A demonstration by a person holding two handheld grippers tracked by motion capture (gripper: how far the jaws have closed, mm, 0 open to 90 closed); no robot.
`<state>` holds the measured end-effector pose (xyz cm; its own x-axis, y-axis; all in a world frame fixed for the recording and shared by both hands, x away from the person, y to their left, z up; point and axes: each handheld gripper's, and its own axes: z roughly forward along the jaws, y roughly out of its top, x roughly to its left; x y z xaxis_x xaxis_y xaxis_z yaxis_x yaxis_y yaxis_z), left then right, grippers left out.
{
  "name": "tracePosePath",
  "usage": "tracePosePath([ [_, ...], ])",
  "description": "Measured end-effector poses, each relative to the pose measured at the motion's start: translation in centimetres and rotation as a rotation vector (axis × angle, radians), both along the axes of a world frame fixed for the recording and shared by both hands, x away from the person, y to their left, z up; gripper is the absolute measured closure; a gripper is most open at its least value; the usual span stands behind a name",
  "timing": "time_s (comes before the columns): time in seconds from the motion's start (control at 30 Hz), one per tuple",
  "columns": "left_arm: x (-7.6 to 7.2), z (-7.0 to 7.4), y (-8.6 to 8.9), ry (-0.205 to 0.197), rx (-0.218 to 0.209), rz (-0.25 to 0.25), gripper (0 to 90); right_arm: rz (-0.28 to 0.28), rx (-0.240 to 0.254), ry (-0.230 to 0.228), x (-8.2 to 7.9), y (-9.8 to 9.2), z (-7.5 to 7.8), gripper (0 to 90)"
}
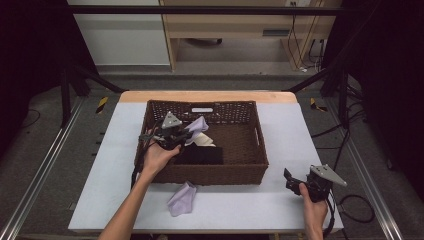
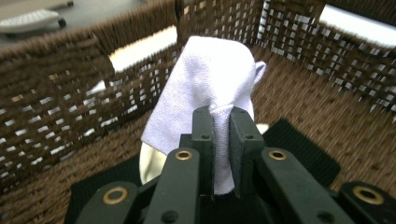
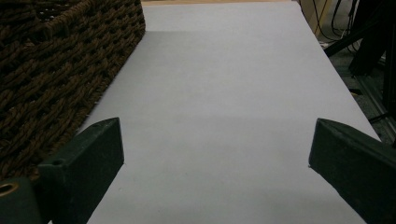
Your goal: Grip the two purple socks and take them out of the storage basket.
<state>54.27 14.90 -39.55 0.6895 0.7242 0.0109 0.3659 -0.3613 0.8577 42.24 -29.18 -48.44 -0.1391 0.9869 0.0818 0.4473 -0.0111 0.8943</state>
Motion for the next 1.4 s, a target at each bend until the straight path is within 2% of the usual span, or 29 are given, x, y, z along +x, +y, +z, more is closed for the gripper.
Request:
tracePosePath([
  [0.13, -0.6, 1.1, 0.2, -0.039, -0.049, 0.003, 81.4, 0.001, 0.000, -0.001, 0.0, 0.0, 0.0, 3.7],
  [0.2, -0.8, 1.6, 0.2, -0.062, -0.054, -0.001, 81.4, 0.000, 0.000, -0.001, 0.0, 0.0, 0.0, 3.7],
  [0.23, -1.1, 2.0, 0.2, -0.089, -0.060, -0.003, 81.4, -0.001, -0.001, -0.001, 0.0, 0.0, 0.0, 3.7],
  [0.3, -1.3, 2.5, 0.2, -0.119, -0.067, -0.005, 81.5, -0.002, -0.001, -0.001, 0.0, 0.0, 0.0, 3.6],
  [0.4, -1.7, 3.8, 0.5, -0.130, -0.098, 0.000, 81.5, 0.000, 0.001, 0.000, 0.0, 0.0, 0.0, 3.7],
  [0.6, -3.1, 5.7, 0.7, -0.152, -0.115, -0.014, 81.6, -0.002, 0.000, -0.001, 0.0, 0.0, 0.0, 3.7],
  [0.67, -3.7, 6.2, 0.9, -0.145, -0.133, -0.019, 81.6, -0.002, -0.002, 0.000, 0.0, 0.0, 0.0, 3.7],
  [0.73, -4.4, 6.5, 1.0, -0.138, -0.148, -0.027, 81.6, -0.003, 0.002, 0.001, 0.0, 0.0, 0.0, 3.6],
  [0.83, -5.4, 6.9, 1.3, -0.148, -0.159, -0.041, 81.7, -0.004, 0.003, 0.001, 0.0, 0.0, 0.0, 3.7],
  [0.93, -6.8, 7.4, 1.6, -0.155, -0.192, -0.062, 81.7, -0.003, 0.001, 0.001, 0.0, 0.0, 0.0, 3.7],
  [1.13, -9.5, 8.0, 2.5, -0.173, -0.193, -0.109, 81.6, -0.005, 0.000, -0.001, 0.0, 0.0, 0.0, 3.7],
  [1.4, -12.3, 8.3, 4.0, -0.192, -0.212, -0.135, 81.7, -0.010, -0.001, -0.001, 0.0, 0.0, 0.0, 3.7],
])
